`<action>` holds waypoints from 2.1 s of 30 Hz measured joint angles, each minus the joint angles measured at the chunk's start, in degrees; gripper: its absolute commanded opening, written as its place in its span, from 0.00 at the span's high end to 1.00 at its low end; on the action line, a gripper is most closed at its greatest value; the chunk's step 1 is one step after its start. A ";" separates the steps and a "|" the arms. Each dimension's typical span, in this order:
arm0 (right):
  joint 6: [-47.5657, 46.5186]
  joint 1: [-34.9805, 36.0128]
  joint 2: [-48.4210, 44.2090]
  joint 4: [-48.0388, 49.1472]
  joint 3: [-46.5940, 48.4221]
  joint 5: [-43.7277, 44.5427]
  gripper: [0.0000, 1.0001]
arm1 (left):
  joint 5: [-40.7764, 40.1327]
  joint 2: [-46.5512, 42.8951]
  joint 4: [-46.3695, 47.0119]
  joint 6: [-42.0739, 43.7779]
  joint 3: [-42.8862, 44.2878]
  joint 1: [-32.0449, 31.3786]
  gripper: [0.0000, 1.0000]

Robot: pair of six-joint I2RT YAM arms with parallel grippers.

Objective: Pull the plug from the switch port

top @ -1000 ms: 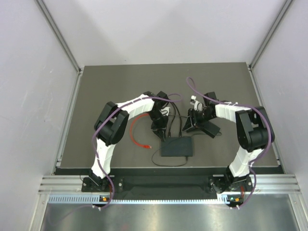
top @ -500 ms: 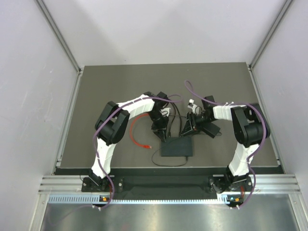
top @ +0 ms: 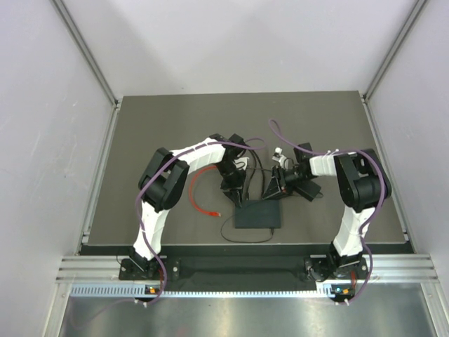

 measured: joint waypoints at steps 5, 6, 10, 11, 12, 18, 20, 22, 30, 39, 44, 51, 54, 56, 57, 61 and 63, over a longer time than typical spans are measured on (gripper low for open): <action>0.07 0.00 0.87 -0.31 0.79 -0.52 0.68 | 0.07 0.00 0.00 0.07 0.00 0.00 0.86; 0.13 0.00 1.18 -0.35 1.11 -0.57 0.68 | 0.07 0.00 0.00 0.13 0.00 0.00 0.86; 0.26 0.02 1.84 -0.02 1.51 -0.72 0.72 | 0.09 0.02 0.00 0.35 0.00 0.00 0.86; 0.35 0.00 2.03 0.09 1.51 -0.79 0.72 | 0.07 0.00 0.00 0.39 0.00 0.00 0.86; 0.66 0.00 2.27 0.17 1.51 -1.05 0.73 | 0.07 0.00 0.00 0.42 0.00 0.00 0.86; 1.60 -0.02 3.06 0.39 1.51 -1.92 0.77 | 0.09 0.02 0.00 0.81 0.00 0.00 0.86; 1.70 -0.02 3.10 0.42 1.49 -1.62 0.82 | 0.11 0.02 0.00 0.90 0.00 0.00 0.86; 2.05 -0.02 3.58 0.70 1.51 -1.75 0.90 | 0.13 0.02 0.00 1.01 0.00 0.00 0.86; 6.80 -0.04 4.52 2.14 1.62 -1.99 1.00 | 0.35 0.26 -0.39 1.07 0.00 0.00 0.87; 20.09 0.02 3.21 14.69 -2.45 0.00 1.00 | 1.20 0.90 -2.29 1.25 0.00 0.00 0.89; 23.98 0.15 2.62 19.37 -3.19 2.54 1.00 | 1.03 0.92 -2.45 1.25 0.00 0.00 0.88; 26.60 0.42 0.92 21.51 -4.70 5.31 1.00 | 0.96 0.92 -2.47 1.22 0.00 0.00 0.89; 25.68 0.81 0.68 19.63 -3.93 6.14 1.00 | 0.94 0.92 -2.47 1.22 0.00 0.00 0.88; 23.76 1.11 0.63 16.24 -1.97 7.65 0.97 | 0.85 0.87 -2.47 1.22 0.00 0.00 0.88; 22.64 1.27 0.61 14.21 -0.87 8.48 0.95 | 0.74 0.87 -2.47 1.22 0.00 0.00 0.88; 19.12 1.75 0.02 8.79 1.55 11.32 0.85 | 0.09 0.61 -2.49 1.20 0.00 0.00 0.88; 18.12 1.81 -1.16 6.45 1.60 12.57 0.71 | -0.63 0.31 -2.49 1.20 0.00 0.00 0.88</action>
